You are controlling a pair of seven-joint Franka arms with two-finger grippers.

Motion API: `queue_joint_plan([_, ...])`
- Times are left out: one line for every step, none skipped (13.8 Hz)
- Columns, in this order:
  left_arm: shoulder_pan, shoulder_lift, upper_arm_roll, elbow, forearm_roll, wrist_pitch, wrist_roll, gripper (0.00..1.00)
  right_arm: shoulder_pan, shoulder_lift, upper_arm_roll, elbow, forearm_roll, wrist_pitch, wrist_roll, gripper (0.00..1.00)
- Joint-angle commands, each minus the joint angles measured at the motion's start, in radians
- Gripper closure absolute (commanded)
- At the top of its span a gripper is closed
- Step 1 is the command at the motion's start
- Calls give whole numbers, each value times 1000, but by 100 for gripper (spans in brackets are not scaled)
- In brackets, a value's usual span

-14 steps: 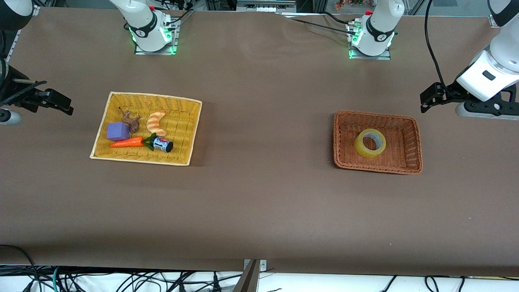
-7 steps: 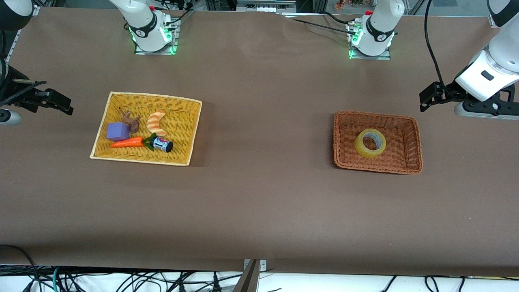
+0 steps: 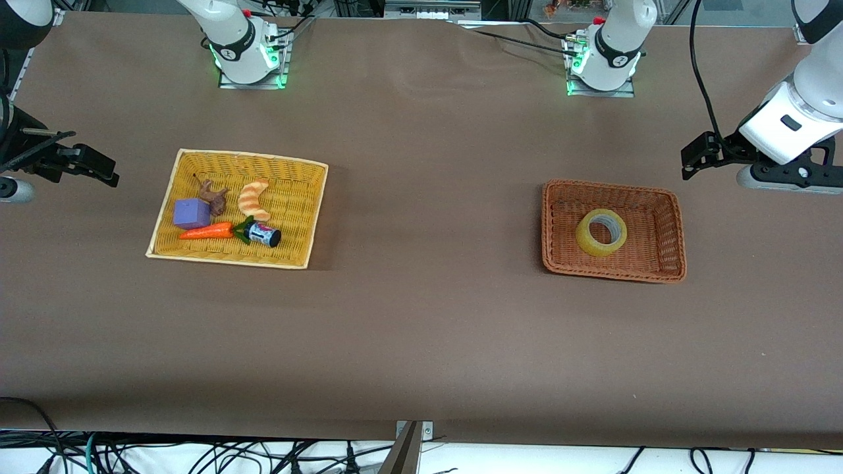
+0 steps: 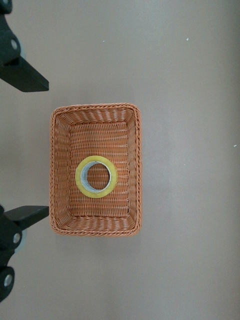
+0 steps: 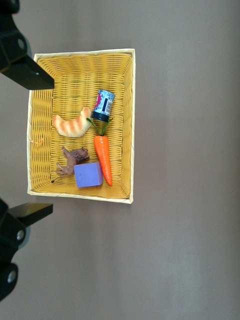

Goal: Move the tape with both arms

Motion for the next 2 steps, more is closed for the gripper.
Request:
queue_joint_plan([16, -14, -13, 1, -16, -16, 13, 0, -5, -2, -1, 1, 15, 0, -9, 0])
queue_joint_plan([16, -14, -13, 1, -16, -16, 13, 0, -5, -2, -1, 1, 15, 0, -9, 0])
